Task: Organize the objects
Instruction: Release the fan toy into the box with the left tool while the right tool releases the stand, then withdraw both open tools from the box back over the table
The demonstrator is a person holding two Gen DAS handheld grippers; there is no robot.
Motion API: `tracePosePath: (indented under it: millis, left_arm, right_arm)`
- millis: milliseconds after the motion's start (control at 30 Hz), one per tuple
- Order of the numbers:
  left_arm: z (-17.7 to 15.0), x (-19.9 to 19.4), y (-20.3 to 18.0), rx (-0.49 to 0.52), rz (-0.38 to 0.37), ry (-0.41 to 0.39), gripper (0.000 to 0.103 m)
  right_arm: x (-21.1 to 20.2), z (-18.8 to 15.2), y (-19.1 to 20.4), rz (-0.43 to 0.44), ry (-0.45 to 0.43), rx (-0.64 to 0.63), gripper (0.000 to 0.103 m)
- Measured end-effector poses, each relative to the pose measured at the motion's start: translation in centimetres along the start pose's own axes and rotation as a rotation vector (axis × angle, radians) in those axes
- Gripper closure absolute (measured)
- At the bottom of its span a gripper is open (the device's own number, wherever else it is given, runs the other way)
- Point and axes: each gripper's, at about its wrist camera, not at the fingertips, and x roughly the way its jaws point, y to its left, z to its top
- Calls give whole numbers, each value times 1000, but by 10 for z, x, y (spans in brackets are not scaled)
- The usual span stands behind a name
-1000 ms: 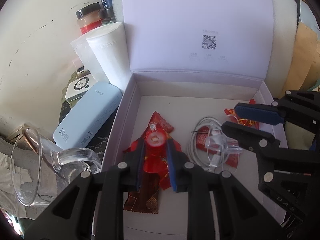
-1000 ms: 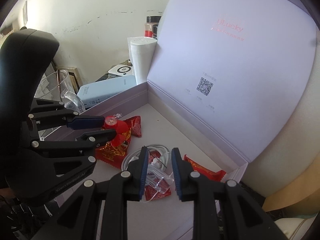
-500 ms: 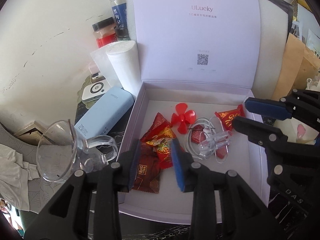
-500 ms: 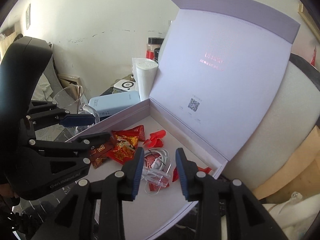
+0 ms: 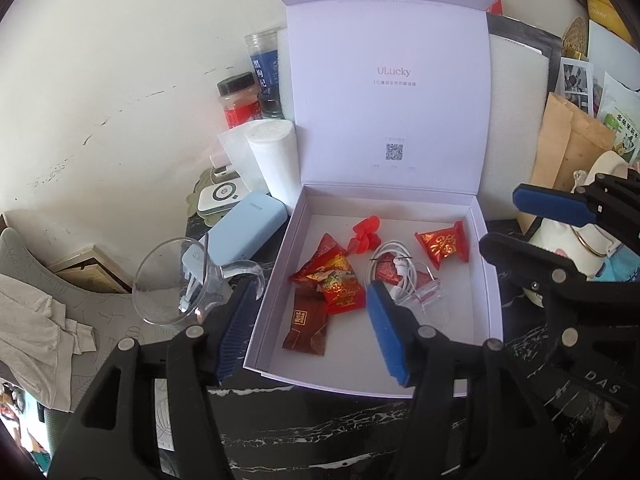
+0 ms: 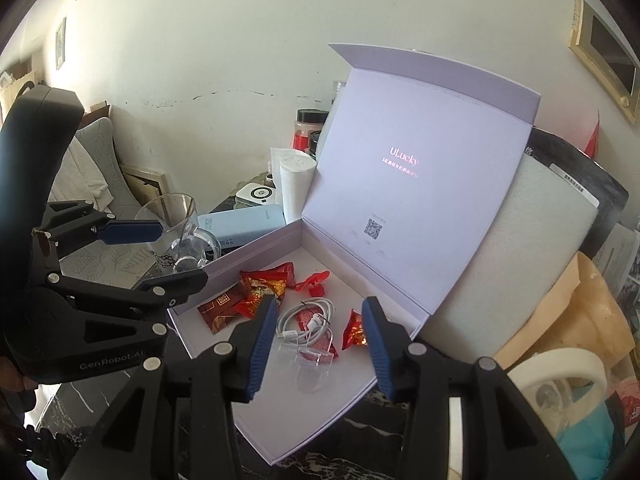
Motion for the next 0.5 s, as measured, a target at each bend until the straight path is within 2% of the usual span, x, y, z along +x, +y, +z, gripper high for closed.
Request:
tracePosePath:
  millis: [267, 433, 500]
  left_arm:
    - [-11, -29, 2, -26, 6, -20, 39]
    - [-21, -47, 5, -59, 17, -34, 23]
    - [-26, -54, 6, -68, 29, -40, 20]
  right_arm:
    - [-30, -8, 5, -5, -25, 1, 46]
    - [-48, -16, 9, -13, -30, 3, 36]
    - [-55, -20, 11, -19, -31, 2, 36]
